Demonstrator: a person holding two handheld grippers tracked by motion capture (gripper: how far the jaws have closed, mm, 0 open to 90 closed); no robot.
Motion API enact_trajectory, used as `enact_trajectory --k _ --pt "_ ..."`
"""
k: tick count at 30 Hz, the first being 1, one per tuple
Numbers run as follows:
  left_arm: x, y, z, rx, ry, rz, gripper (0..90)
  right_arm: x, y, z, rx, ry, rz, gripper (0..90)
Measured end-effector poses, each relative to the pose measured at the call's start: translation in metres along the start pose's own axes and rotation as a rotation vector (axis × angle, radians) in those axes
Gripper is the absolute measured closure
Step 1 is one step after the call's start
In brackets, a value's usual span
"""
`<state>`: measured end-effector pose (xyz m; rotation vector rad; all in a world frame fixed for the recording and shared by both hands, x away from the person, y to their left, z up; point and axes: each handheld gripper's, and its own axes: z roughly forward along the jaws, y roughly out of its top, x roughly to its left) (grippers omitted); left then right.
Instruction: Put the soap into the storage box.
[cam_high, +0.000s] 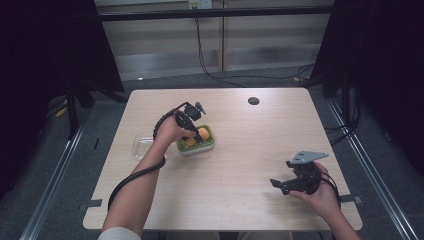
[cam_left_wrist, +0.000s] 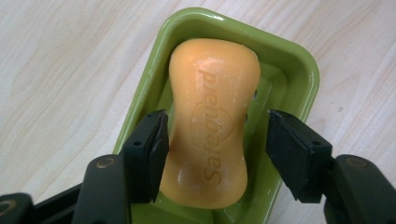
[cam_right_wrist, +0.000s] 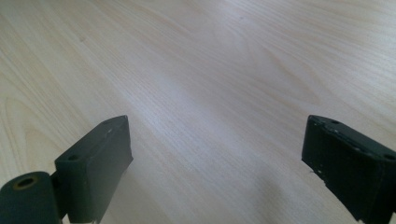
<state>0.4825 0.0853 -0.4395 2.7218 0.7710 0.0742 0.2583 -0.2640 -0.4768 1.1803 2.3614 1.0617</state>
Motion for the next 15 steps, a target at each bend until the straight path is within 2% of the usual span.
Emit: enact_trajectory --k 1,6,8,10,11,15 --pt "0.001 0.000 -0.002 0.003 -0.002 0.012 37.7 0.000 0.000 0.000 0.004 -0.001 0.001 7.9" --pt "0.001 0.000 -0.007 0.006 -0.028 -0.002 30.5 0.000 0.000 0.001 0.002 0.002 0.000 7.9" --pt "-0.001 -0.001 -0.007 -0.016 -0.022 -0.024 27.5 0.000 0.000 0.001 0.003 0.002 0.001 7.9" --pt "-0.001 -0.002 -0.010 -0.006 -0.028 -0.014 25.6 0.000 0.000 0.002 0.004 0.000 -0.001 7.9" --pt "-0.003 -0.003 -0.009 -0.019 -0.022 -0.032 24.8 0.000 0.001 0.002 0.004 0.002 -0.001 7.9" --pt "-0.004 -0.005 -0.012 -0.016 -0.029 -0.030 21.7 0.001 0.001 0.003 0.002 0.004 -0.003 7.9"
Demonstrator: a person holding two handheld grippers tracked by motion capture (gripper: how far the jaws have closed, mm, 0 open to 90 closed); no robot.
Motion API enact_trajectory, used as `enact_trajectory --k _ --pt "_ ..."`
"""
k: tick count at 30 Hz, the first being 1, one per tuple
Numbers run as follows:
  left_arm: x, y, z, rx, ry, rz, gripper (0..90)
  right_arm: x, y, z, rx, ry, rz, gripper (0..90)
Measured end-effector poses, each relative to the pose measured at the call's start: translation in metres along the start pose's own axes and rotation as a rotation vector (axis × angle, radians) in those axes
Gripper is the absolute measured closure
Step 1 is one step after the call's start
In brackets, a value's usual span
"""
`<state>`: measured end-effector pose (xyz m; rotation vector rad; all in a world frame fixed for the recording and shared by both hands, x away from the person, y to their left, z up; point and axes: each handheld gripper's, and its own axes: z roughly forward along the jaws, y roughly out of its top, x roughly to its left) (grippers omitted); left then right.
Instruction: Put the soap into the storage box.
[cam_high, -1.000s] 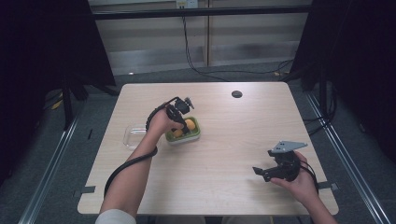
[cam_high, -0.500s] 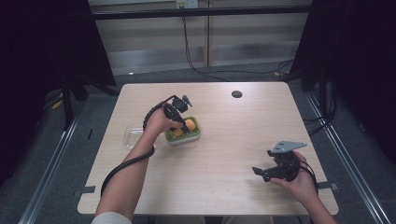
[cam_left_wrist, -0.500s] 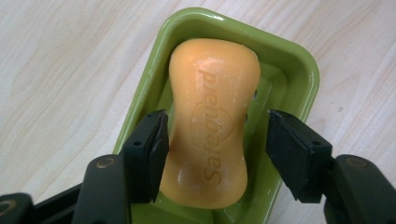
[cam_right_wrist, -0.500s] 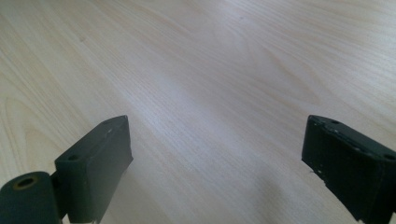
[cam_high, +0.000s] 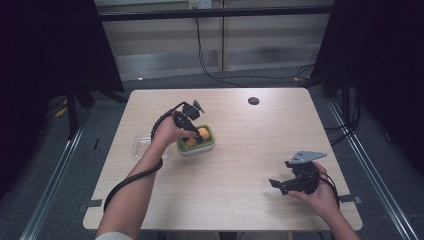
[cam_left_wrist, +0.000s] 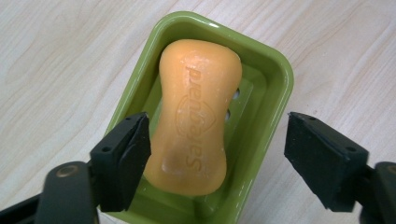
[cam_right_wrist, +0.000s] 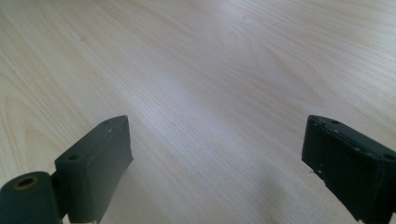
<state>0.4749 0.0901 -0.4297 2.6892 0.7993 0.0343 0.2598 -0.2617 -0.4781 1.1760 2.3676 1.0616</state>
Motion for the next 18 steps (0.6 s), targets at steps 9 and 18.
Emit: enact_trajectory --k 9,18 --pt "-0.008 -0.003 -0.007 -0.030 -0.003 -0.010 18.0 0.000 0.000 -0.001 0.001 -0.003 -0.001 7.9" --pt "-0.020 -0.006 -0.010 -0.045 -0.018 0.018 15.3 0.001 0.000 -0.002 0.001 -0.005 -0.002 7.9"
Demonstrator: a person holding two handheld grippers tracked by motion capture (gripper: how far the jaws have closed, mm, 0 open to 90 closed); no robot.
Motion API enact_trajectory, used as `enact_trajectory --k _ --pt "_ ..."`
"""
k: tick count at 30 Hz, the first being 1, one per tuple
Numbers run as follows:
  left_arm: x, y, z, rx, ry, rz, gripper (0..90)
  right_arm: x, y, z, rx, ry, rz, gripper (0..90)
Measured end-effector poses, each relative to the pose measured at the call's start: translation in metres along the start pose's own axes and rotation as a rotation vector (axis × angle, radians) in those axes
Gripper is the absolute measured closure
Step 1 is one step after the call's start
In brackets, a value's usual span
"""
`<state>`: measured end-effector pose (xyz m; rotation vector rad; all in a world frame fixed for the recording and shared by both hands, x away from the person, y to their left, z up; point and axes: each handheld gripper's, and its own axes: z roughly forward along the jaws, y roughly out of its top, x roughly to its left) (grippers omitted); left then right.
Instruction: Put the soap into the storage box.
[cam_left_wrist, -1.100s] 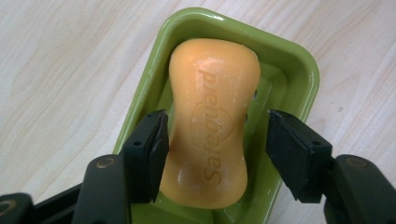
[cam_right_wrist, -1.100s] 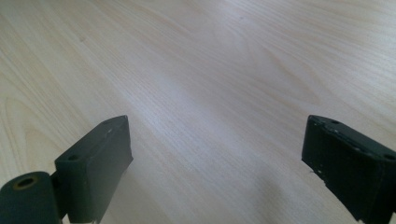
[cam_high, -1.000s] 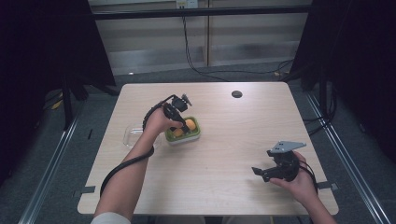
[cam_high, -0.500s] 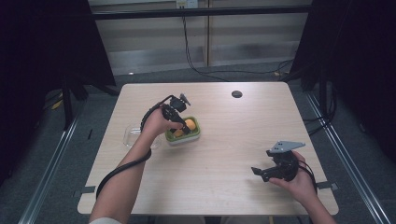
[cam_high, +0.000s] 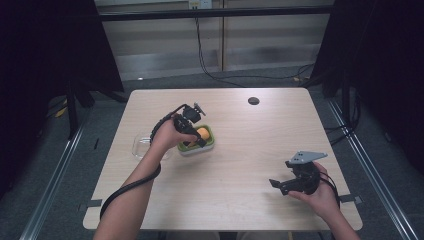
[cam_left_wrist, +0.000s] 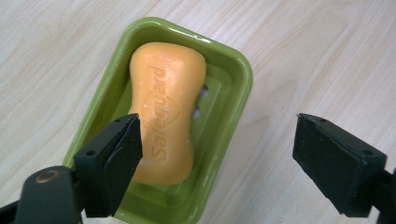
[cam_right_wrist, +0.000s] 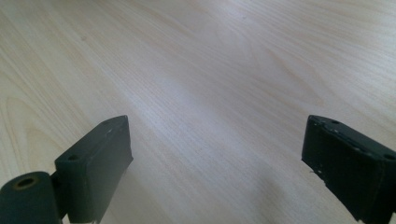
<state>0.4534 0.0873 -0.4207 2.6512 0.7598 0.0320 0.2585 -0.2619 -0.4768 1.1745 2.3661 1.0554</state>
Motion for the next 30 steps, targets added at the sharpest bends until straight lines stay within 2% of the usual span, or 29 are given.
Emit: enact_trajectory --k 2,4,8,9,10,11,12,13,14,17,18,19,20,21,23,24,27,30 --pt "-0.002 -0.001 -0.001 -0.004 -0.004 -0.001 14.8 0.000 0.000 0.000 0.001 0.000 -0.002 7.9" --pt "-0.003 -0.002 -0.001 0.006 -0.007 0.017 14.1 0.001 0.000 0.001 0.000 0.002 -0.004 7.9" --pt "-0.007 -0.007 0.002 -0.013 -0.019 -0.004 12.9 0.001 0.000 0.001 0.002 0.000 -0.001 7.9" --pt "-0.007 -0.008 0.001 0.003 -0.017 0.019 12.4 0.001 0.000 0.001 0.001 0.004 -0.002 7.9" --pt "-0.009 -0.009 0.002 -0.010 -0.019 0.005 12.0 0.001 0.000 0.000 0.002 -0.001 -0.002 7.9" --pt "-0.008 -0.010 0.002 -0.004 -0.020 0.019 11.9 0.001 0.000 0.000 0.001 0.000 -0.003 7.9" --pt "-0.011 -0.012 0.004 -0.036 -0.016 -0.014 11.8 0.001 0.000 0.000 0.001 0.000 -0.003 7.9" --pt "-0.011 -0.012 0.004 -0.025 -0.017 0.009 11.6 0.001 0.000 0.000 0.002 -0.001 -0.002 7.9" --pt "-0.012 -0.013 0.004 -0.022 -0.028 0.001 11.3 0.001 0.000 0.000 0.002 -0.001 -0.002 7.9" --pt "-0.015 -0.016 0.005 -0.025 -0.026 0.009 11.1 0.001 0.000 0.001 0.001 0.002 -0.005 7.9" --pt "-0.016 -0.017 0.005 -0.030 -0.028 -0.004 11.1 0.001 0.000 0.001 0.001 0.001 -0.005 7.9" --pt "-0.017 -0.018 0.006 -0.035 -0.027 0.012 11.0 0.001 0.000 0.001 0.002 0.001 -0.003 7.9" --pt "-0.018 -0.018 0.005 -0.039 -0.031 -0.001 10.9 0.002 0.000 0.001 0.004 0.002 -0.001 7.9" --pt "-0.018 -0.019 0.005 -0.034 -0.030 0.019 10.9 0.001 0.000 0.001 0.004 0.001 -0.003 7.9" --pt "-0.019 -0.020 0.004 -0.037 -0.029 0.026 10.8 0.001 0.000 0.001 0.002 0.001 0.000 7.9" --pt "-0.021 -0.021 0.004 -0.041 -0.032 0.017 10.8 0.001 0.000 0.001 0.003 0.001 0.000 7.9" --pt "-0.023 -0.024 0.004 -0.056 -0.035 0.021 10.8 0.002 0.000 0.001 0.002 0.002 -0.003 7.9" --pt "-0.025 -0.026 0.004 -0.052 -0.041 0.021 10.6 0.002 0.000 0.000 0.004 0.002 -0.002 7.9"
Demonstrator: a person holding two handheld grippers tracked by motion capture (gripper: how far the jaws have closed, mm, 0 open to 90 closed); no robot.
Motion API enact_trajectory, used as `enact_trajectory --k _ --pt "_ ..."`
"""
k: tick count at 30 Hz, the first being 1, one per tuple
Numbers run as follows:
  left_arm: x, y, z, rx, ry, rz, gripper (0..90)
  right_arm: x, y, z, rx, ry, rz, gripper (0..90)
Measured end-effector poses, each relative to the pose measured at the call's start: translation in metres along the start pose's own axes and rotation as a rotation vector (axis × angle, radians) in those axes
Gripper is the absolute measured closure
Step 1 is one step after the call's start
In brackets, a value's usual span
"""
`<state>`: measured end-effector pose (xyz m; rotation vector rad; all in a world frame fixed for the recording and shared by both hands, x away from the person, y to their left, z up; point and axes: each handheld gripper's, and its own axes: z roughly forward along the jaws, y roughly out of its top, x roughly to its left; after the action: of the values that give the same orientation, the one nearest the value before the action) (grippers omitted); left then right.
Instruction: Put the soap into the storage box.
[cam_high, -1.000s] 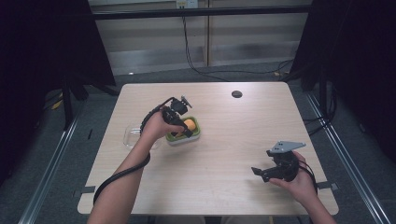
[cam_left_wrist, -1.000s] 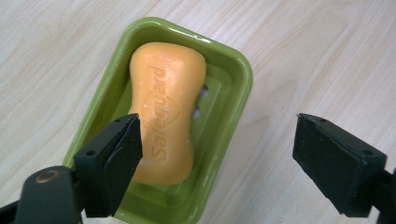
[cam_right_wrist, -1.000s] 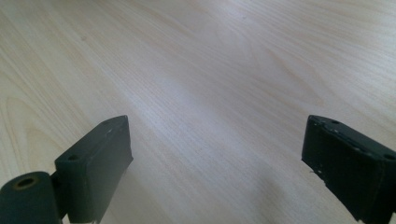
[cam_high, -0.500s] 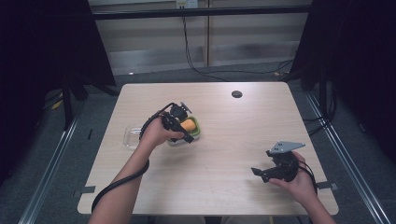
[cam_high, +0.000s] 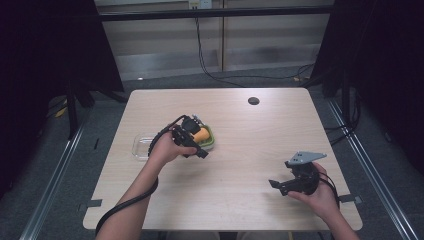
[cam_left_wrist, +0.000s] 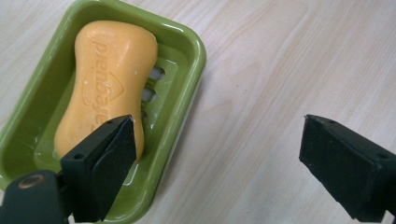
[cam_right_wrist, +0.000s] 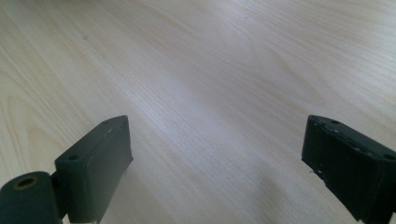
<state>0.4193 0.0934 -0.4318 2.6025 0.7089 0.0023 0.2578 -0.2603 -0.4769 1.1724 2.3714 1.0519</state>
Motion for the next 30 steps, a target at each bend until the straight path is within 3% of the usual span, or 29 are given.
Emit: enact_trajectory --k 5,8,30 --pt "-0.002 -0.004 0.000 0.001 -0.003 0.015 10.5 0.001 0.000 0.000 0.002 0.000 -0.002 7.9" --pt "-0.006 -0.006 0.001 -0.013 -0.007 0.000 10.5 0.000 0.000 0.001 0.000 0.001 -0.003 7.9" --pt "-0.021 -0.020 0.008 -0.057 -0.036 0.012 9.8 0.001 0.000 0.001 0.001 0.003 -0.004 8.0"
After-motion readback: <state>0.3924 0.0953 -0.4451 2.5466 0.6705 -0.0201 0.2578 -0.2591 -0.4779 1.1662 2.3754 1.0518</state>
